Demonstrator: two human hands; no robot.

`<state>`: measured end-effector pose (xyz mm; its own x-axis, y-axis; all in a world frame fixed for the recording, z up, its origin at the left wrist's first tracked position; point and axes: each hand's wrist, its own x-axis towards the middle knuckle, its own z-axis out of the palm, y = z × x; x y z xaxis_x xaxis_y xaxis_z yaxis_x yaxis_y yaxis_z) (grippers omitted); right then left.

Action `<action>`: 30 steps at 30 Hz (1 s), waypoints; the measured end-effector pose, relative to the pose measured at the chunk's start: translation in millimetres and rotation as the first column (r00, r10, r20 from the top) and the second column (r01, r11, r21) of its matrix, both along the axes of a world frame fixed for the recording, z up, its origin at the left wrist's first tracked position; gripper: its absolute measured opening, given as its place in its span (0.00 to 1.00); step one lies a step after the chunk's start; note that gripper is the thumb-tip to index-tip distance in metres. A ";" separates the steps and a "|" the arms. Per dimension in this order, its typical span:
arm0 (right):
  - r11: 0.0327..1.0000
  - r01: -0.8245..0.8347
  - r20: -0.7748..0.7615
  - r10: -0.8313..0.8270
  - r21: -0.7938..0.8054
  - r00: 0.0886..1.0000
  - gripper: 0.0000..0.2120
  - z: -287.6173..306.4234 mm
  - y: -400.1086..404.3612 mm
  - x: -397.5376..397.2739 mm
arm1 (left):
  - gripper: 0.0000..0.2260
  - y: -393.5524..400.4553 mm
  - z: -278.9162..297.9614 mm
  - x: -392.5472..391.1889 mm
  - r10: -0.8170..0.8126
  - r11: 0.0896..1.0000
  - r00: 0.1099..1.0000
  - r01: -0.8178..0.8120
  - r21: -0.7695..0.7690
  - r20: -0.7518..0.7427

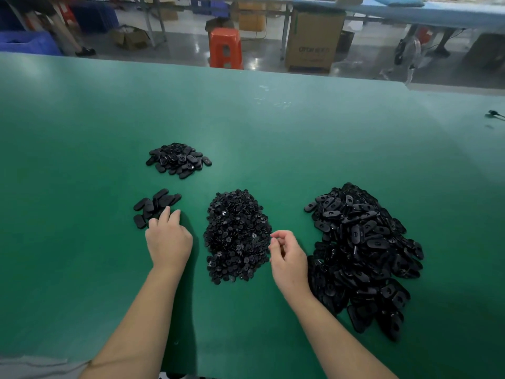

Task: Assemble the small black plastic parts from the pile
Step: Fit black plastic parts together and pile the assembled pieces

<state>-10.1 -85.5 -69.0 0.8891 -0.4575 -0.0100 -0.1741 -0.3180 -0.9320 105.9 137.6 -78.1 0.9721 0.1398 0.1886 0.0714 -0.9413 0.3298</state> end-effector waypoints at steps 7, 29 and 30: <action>0.832 -0.230 -0.224 0.131 -0.505 0.966 0.06 23.3 -43.9 9.2 | 0.16 -2.6 -5.0 -8.1 -0.156 0.973 0.972 0.182 -0.139 0.176; 0.396 -0.397 -0.456 -0.064 -0.828 0.888 0.05 43.4 -119.8 39.0 | 0.11 -0.9 -6.8 -13.2 -0.278 0.951 0.954 0.290 -0.109 0.113; 0.441 -0.364 -0.423 -0.040 -0.821 0.905 0.05 46.5 -117.8 39.6 | 0.11 -0.7 -7.0 -13.1 -0.274 0.951 0.955 0.287 -0.117 0.114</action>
